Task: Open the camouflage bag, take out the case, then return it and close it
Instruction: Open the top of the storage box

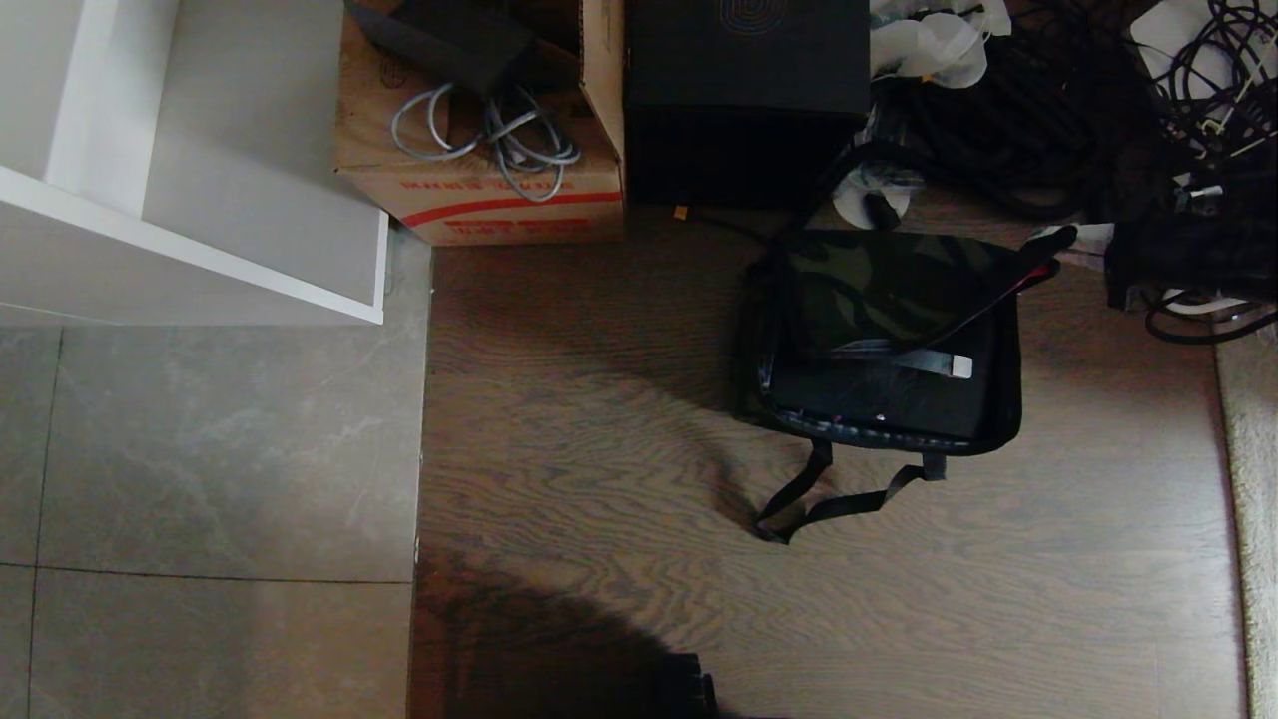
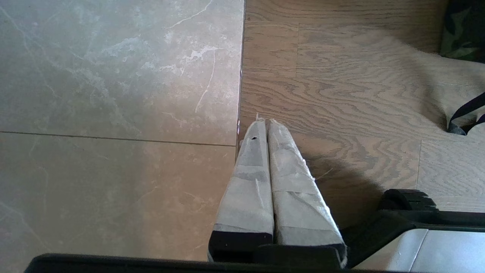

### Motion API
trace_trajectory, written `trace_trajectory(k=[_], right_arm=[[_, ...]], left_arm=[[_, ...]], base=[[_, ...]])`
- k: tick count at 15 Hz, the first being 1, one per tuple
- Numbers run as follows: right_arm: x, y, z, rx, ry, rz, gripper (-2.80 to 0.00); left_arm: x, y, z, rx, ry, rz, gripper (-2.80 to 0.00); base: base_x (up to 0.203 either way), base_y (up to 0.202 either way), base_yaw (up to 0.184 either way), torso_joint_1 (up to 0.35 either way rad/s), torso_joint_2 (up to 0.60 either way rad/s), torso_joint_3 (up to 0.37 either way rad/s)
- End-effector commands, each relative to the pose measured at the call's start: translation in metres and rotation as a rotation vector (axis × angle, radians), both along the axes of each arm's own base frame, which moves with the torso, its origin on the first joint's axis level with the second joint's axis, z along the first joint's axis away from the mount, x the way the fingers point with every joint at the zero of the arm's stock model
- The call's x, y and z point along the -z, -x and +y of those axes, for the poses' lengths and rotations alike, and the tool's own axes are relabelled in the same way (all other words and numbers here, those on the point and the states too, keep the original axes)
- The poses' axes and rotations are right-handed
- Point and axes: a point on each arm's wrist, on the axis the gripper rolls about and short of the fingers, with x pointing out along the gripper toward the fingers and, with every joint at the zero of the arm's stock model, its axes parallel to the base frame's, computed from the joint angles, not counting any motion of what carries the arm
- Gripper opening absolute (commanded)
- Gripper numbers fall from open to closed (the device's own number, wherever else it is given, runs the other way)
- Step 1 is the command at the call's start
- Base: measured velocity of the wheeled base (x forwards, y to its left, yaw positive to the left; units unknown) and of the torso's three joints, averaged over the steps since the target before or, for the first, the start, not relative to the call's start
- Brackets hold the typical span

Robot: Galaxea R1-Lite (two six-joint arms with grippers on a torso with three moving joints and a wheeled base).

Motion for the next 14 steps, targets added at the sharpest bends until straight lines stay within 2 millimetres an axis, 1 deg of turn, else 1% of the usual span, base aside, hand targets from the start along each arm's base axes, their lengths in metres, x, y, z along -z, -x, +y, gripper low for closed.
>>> trace_trajectory(k=[1, 3, 4, 5, 8, 10, 14], right_arm=[[-0.003, 0.0, -0.001, -0.001, -0.014, -0.001, -2.8], [-0.006, -0.002, -0.003, 0.006, -0.041, 0.005, -2.8], [-0.006, -0.002, -0.003, 0.006, -0.045, 0.005, -2.73], [-0.007, -0.002, -0.003, 0.008, -0.045, 0.004, 0.0], [-0.012, -0.004, -0.004, 0.018, -0.078, -0.016, 0.0], [-0.018, -0.003, -0.006, 0.024, -0.132, -0.036, 0.0], [-0.02, -0.004, -0.008, 0.047, -0.14, -0.05, 0.0]], left_arm=[[0.0, 0.0, 0.0, 0.0, 0.0, 0.001, -2.8], [0.0, 0.0, 0.0, 0.0, 0.0, 0.001, -2.8], [0.0, 0.0, 0.0, 0.0, 0.0, 0.001, -2.8], [0.0, 0.0, 0.0, 0.0, 0.0, 0.001, -2.8], [0.0, 0.0, 0.0, 0.0, 0.0, 0.001, -2.8], [0.0, 0.0, 0.0, 0.0, 0.0, 0.001, -2.8], [0.0, 0.0, 0.0, 0.0, 0.0, 0.001, -2.8]], base=[[0.0, 0.0, 0.0, 0.0, 0.0, 0.0], [0.0, 0.0, 0.0, 0.0, 0.0, 0.0], [0.0, 0.0, 0.0, 0.0, 0.0, 0.0], [0.0, 0.0, 0.0, 0.0, 0.0, 0.0], [0.0, 0.0, 0.0, 0.0, 0.0, 0.0], [0.0, 0.0, 0.0, 0.0, 0.0, 0.0], [0.0, 0.0, 0.0, 0.0, 0.0, 0.0]])
